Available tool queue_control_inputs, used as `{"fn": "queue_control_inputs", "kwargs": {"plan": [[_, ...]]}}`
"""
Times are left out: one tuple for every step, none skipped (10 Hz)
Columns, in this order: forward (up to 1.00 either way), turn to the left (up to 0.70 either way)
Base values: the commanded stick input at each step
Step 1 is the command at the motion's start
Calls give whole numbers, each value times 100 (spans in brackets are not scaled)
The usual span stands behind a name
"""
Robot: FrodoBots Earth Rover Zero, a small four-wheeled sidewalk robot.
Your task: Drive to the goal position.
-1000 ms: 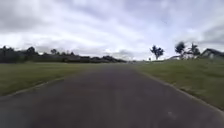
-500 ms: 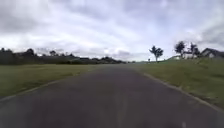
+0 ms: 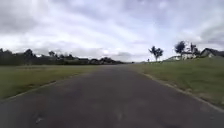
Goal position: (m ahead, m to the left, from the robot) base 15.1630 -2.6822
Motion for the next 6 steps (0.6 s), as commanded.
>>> {"fn": "queue_control_inputs", "kwargs": {"plan": [[70,0],[70,0],[70,0],[70,0],[70,0],[70,0]]}}
